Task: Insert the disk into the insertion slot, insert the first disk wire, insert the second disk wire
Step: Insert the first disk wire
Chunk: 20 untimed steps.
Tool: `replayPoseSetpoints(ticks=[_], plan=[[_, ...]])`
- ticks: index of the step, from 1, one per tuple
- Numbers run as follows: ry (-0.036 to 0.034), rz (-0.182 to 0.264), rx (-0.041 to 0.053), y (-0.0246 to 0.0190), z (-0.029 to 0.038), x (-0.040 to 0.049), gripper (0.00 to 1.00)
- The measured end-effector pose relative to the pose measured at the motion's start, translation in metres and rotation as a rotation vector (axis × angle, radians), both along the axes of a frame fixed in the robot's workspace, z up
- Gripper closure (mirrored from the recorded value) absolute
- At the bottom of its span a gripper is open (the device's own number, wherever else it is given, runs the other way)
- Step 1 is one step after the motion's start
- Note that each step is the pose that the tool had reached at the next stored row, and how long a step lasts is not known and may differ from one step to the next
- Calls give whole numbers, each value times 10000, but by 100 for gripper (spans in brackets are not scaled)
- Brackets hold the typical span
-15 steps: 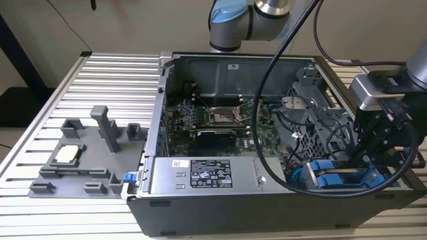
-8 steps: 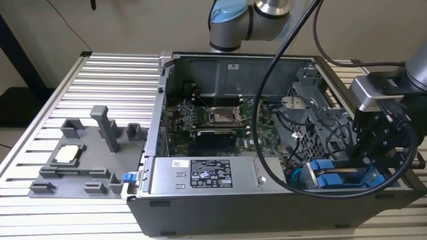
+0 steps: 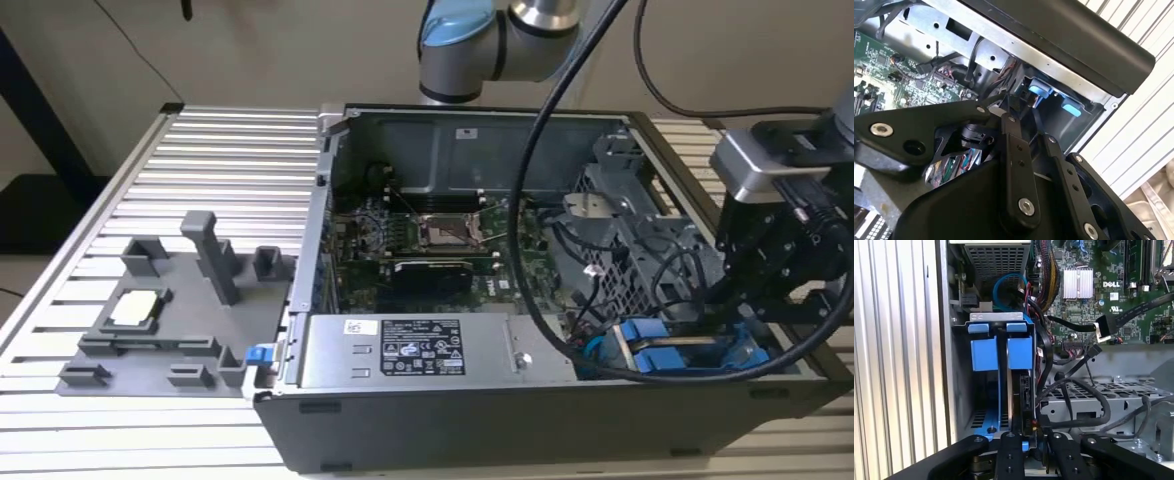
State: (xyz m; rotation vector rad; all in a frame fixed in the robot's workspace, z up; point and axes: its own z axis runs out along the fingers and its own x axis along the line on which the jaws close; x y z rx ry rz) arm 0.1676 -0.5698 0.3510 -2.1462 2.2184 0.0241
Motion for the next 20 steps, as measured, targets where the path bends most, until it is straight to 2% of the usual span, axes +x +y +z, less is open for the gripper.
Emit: replayPoseSetpoints(ticks=[4,10,14,20], plan=[[0,0,-2,0,159,0,73],[0,0,-2,0,347,0,73],[0,0,0,0,412,0,73],[0,0,-1,2,419,0,73]])
